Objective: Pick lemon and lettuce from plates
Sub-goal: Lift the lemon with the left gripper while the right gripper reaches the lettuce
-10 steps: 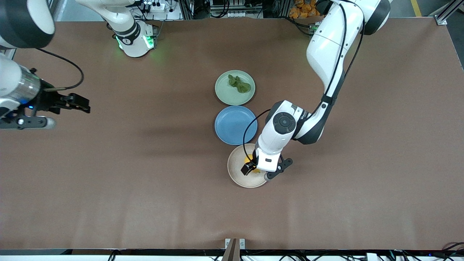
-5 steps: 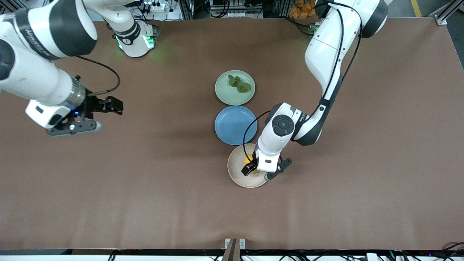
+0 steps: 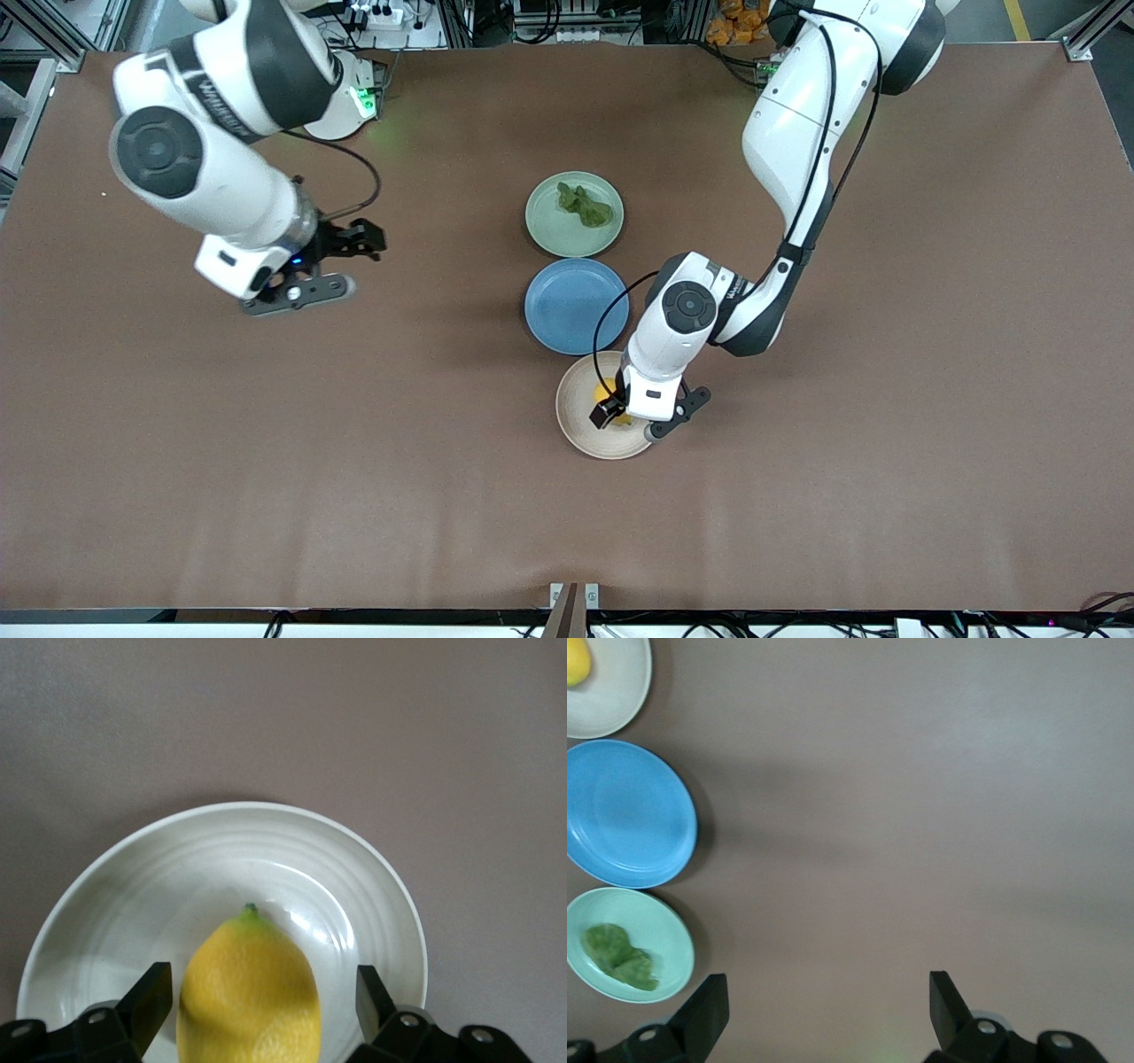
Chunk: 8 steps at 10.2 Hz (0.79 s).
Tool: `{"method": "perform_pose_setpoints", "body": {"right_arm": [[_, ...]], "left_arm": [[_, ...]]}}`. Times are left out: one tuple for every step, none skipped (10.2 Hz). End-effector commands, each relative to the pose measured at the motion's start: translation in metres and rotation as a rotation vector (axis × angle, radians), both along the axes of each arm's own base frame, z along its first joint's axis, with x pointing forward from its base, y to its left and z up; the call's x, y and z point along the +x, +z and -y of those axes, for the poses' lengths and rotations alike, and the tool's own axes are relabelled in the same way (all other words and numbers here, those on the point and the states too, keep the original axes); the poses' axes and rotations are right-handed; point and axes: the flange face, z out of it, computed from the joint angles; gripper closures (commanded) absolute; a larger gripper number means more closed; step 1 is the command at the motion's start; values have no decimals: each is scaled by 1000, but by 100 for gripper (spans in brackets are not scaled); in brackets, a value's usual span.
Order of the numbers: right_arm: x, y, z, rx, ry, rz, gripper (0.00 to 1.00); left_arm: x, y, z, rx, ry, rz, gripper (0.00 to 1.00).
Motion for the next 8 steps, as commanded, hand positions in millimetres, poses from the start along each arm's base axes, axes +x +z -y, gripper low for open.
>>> {"method": "perform_pose_setpoints", "body": {"right_arm": [[-37,-22,-52,19,-54,42,0],[-55,-38,-79,32,-58,60,0],[-72,-50,-103,43,-58,70,0],[-88,-59,-129,53,-58,71,0],[-99,-72,-150,69,-66,79,0],[-116,-85,-172,68,-48,74,0],[-131,-98,-191,59,-36,64,0],[-143,-110,-207,45,-26,75,0]], "left_arm": [[2,-2,5,-6,13,17,100],[2,1,5,-3,7,21,100],[1,8,8,6,-5,34,100],[3,20,7,3,-2,44,100],[2,30,6,17,-3,24,100],[3,46,1,38,-3,-2,100],[3,62,-4,55,0,-24,100],[3,78,-9,68,-3,-41,100]]}}
